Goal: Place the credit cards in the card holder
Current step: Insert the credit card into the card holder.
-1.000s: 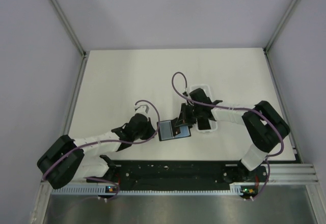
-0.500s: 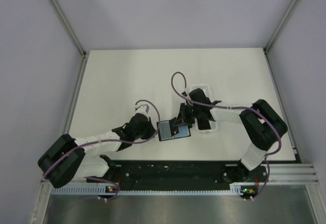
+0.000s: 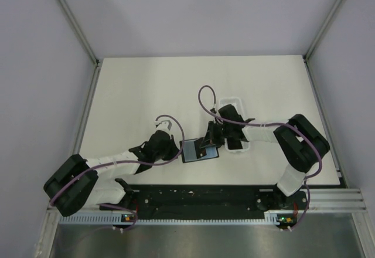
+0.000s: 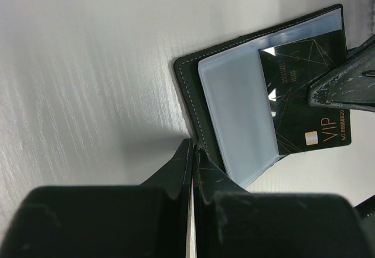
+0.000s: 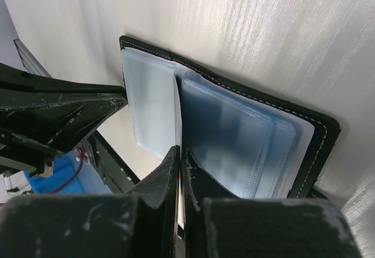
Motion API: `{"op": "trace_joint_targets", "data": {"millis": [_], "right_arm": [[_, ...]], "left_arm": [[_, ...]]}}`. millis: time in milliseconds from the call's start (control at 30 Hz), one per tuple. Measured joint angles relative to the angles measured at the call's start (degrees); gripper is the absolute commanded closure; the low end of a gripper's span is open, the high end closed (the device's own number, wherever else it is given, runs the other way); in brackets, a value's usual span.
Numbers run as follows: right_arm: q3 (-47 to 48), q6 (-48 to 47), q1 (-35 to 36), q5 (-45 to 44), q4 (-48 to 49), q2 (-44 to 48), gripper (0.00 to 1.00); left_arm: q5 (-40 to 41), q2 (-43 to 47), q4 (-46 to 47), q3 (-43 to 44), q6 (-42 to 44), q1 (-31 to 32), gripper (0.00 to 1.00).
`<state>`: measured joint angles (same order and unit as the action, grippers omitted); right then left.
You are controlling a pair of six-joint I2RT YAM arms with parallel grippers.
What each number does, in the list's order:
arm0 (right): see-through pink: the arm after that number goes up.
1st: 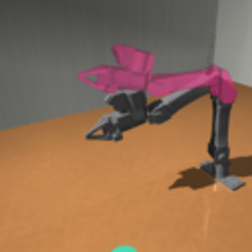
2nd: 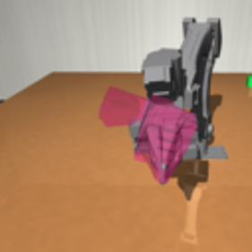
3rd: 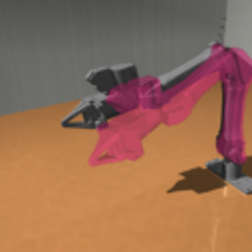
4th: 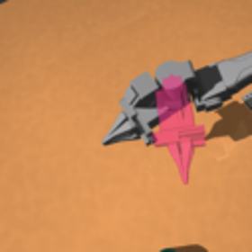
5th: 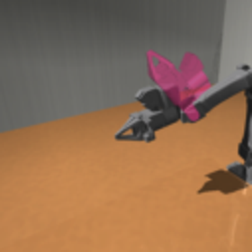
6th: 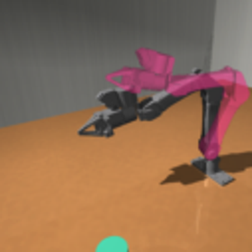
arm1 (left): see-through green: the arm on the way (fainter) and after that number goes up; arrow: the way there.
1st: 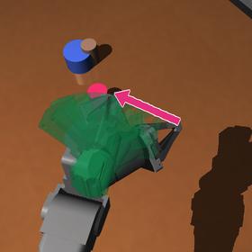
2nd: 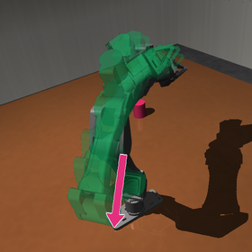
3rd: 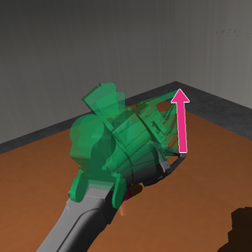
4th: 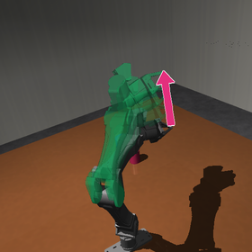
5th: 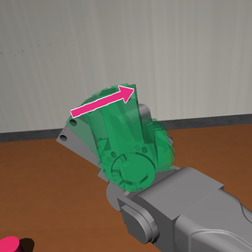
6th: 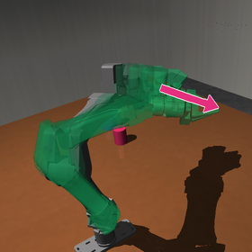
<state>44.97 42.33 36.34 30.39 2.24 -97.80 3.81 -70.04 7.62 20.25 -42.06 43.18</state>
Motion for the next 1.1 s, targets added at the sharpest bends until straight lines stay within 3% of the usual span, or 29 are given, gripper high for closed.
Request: {"op": "trace_joint_targets", "data": {"millis": [500, 1100], "right_arm": [[-1.18, 1.81, -0.15, 1.66, 3.04, -0.42, 1.00], [-4.11, 6.32, -0.52, 5.49, 13.25, -3.26, 1.00]], "left_arm": [[0.04, -0.33, 0.33, 0.04, 0.02, 0.00, 1.00], [0.09, -1.11, 0.48, 0.63, 0.24, -0.02, 1.00]]}}
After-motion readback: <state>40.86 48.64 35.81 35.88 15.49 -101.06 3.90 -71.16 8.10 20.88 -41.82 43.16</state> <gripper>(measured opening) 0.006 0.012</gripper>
